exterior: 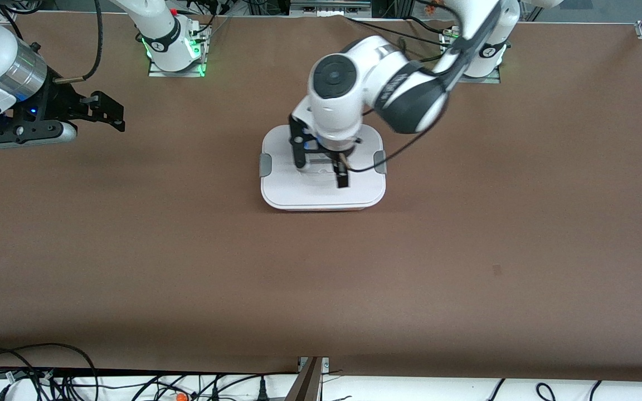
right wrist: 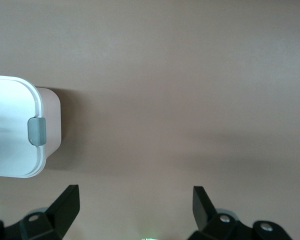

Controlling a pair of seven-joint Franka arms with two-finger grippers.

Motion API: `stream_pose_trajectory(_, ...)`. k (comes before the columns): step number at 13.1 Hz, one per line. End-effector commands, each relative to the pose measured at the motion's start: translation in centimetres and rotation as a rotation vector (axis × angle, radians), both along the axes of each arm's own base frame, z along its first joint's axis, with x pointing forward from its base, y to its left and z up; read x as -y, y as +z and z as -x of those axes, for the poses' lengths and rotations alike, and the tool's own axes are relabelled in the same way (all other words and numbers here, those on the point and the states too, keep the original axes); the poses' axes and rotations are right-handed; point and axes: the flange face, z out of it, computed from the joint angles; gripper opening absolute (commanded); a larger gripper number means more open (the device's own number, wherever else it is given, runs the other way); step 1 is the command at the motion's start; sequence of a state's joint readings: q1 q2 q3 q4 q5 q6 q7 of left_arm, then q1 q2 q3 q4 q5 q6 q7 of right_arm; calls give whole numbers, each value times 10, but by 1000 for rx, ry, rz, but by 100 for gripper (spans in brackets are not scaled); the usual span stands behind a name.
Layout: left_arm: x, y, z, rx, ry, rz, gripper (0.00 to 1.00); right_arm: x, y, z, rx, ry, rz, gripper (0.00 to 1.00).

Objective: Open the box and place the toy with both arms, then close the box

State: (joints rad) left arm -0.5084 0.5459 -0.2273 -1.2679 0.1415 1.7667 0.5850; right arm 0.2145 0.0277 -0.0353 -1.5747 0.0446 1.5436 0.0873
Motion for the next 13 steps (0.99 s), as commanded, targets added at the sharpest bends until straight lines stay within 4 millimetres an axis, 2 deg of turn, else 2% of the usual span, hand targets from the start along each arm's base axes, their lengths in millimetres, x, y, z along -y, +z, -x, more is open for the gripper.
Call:
stream_pose_trajectory(1, -91, 46, -44, 35, 164, 19, 100, -3, 1, 2, 13, -12, 13, 100)
stream_pose_trajectory(4, -201, 79, -86, 76, 360, 47, 100, -3, 2, 2, 15, -12, 12, 100)
stream_pose_trajectory(6, -279, 102, -101, 116, 487, 40, 100, -3, 3, 2, 16, -11, 12, 100)
stream_pose_trajectory(7, -309, 112, -103, 129, 537, 41, 100, -3, 4, 2, 18, -11, 12, 100)
stream_pose_trajectory(8, -334, 121, -101, 138, 606, 43, 100, -3, 4, 2, 18, -11, 12, 100)
stream_pose_trajectory(10, -377, 130, -93, 143, 867, 51, 100, -3, 4, 2, 18, -11, 12, 100)
stream_pose_trajectory(13, -414, 145, -64, 77, 1204, 70, 100, -3, 4, 2, 18, -11, 12, 100)
